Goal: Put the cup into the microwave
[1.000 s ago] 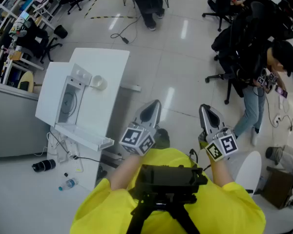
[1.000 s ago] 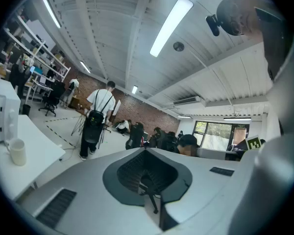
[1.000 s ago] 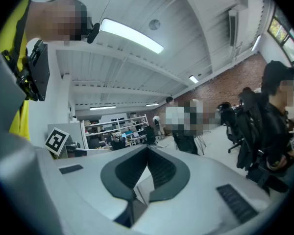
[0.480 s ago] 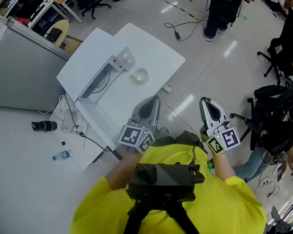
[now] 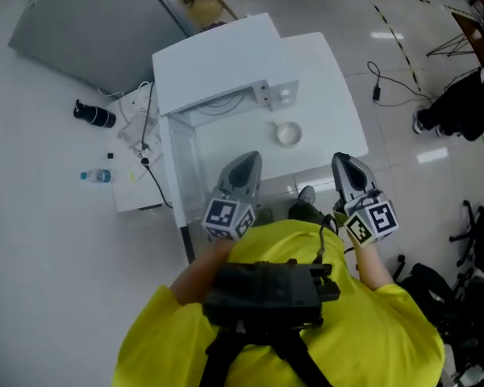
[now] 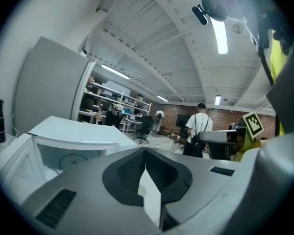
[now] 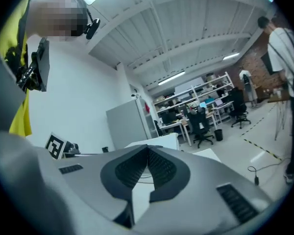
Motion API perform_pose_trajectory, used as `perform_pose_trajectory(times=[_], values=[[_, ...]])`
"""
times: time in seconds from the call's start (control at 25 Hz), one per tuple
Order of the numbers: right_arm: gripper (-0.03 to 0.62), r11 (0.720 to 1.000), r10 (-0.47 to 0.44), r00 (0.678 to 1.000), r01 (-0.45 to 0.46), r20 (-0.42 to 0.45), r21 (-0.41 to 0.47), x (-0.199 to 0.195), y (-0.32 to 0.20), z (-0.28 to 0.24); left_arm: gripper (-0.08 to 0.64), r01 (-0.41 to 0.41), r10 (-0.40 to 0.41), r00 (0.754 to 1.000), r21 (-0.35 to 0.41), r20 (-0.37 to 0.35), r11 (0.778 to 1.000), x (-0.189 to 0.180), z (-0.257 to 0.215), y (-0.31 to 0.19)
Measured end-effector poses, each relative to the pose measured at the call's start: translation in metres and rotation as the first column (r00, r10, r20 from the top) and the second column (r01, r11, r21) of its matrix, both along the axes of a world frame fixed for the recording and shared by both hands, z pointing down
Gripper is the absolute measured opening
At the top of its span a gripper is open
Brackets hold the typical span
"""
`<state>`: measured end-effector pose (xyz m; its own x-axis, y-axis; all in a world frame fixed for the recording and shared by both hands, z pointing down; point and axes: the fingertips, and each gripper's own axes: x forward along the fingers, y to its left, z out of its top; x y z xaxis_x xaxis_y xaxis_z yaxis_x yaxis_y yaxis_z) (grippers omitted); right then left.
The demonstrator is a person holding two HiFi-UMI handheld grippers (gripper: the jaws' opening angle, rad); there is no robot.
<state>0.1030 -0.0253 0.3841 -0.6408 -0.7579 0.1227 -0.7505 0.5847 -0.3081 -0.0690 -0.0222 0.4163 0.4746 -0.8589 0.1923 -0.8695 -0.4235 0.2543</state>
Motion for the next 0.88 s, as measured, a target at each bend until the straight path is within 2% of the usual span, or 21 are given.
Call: perform_pose_trajectory(times=[0.12,0.16,0.28,0.4,0.48,0.56,0.72,0.88], values=[[0.006,0.990,-0.141,0.989,0.142,-0.042,0.018,-0.003,-0.043,0.014,0.000,0.110,-0.110,0.994,0.001,-0.002,0.994,0.003,0.028,-0.013],[0.006,0.985,-0.172,0.984,0.173,-0.056,0.016,-0.003,-0.057,0.020,0.021,0.130,-0.130,0.992,-0.008,0.002,0.992,0.007,0.038,-0.017],[0.006,0.976,-0.217,0.973,0.216,-0.077,-0.017,-0.006,-0.092,0.039,0.141,0.139,-0.137,0.990,-0.059,0.047,0.988,0.020,0.079,-0.031],[0.006,0.969,-0.242,0.967,0.236,-0.076,-0.080,-0.011,-0.104,0.056,0.282,0.129,-0.113,0.988,-0.161,0.110,0.978,0.031,0.140,-0.038],[0.006,0.962,-0.258,0.962,0.247,-0.088,-0.118,-0.012,-0.107,0.068,0.433,0.129,-0.098,0.985,-0.230,0.140,0.965,0.040,0.186,-0.043],[0.006,0.959,-0.261,0.960,0.245,-0.103,-0.144,-0.010,-0.113,0.077,0.487,0.117,-0.074,0.984,-0.272,0.163,0.955,0.051,0.223,-0.053],[0.006,0.959,-0.244,0.961,0.219,-0.131,-0.181,-0.003,-0.122,0.096,0.497,0.134,-0.078,0.976,-0.285,0.202,0.949,0.058,0.276,-0.081],[0.006,0.959,-0.220,0.964,0.185,-0.152,-0.214,0.008,-0.119,0.114,0.497,0.134,-0.065,0.966,-0.265,0.251,0.955,0.068,0.309,-0.106]])
